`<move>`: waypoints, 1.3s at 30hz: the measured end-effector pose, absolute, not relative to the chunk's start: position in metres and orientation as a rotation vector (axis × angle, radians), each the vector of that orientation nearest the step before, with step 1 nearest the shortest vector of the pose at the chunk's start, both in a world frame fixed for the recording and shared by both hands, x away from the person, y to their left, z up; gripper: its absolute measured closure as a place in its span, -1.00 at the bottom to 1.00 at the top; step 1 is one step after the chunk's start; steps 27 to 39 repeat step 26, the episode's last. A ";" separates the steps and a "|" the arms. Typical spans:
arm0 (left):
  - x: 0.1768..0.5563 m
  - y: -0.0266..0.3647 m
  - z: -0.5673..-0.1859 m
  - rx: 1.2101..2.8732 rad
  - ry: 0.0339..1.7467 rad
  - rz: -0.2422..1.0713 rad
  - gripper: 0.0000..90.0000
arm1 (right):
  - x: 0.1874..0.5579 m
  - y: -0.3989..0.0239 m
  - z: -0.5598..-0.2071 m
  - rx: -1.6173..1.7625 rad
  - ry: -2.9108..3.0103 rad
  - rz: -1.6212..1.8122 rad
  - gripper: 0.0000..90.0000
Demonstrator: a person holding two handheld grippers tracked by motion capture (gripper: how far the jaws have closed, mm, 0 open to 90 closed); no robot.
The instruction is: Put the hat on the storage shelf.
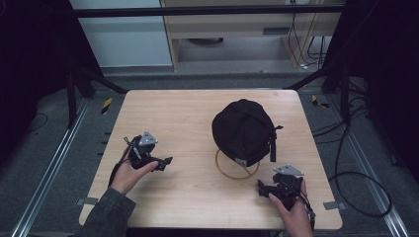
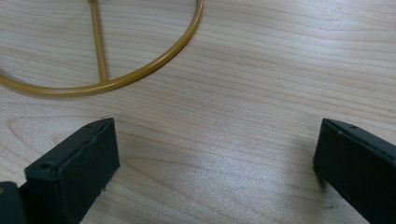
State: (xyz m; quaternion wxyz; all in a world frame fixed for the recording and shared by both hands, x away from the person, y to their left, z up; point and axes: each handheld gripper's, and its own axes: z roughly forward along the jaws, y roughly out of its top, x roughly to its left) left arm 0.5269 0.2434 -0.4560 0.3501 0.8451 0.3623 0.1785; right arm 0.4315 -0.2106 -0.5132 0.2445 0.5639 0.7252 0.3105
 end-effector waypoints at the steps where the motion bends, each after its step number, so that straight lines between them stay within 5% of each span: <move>1: 0.528 0.246 -0.458 2.186 0.943 0.459 -0.89 | 0.432 -0.211 -0.513 1.540 1.980 0.848 -0.99; 19: 0.546 0.272 -0.500 2.253 1.054 0.416 -0.93 | 0.431 -0.210 -0.513 1.544 1.978 0.849 -0.99; 24: 0.541 0.274 -0.507 2.165 1.038 0.459 -1.00 | 0.432 -0.211 -0.513 1.539 1.980 0.848 -0.99; 39: 0.541 0.274 -0.507 2.165 1.038 0.460 -1.00 | 0.431 -0.210 -0.513 1.542 1.979 0.848 -0.99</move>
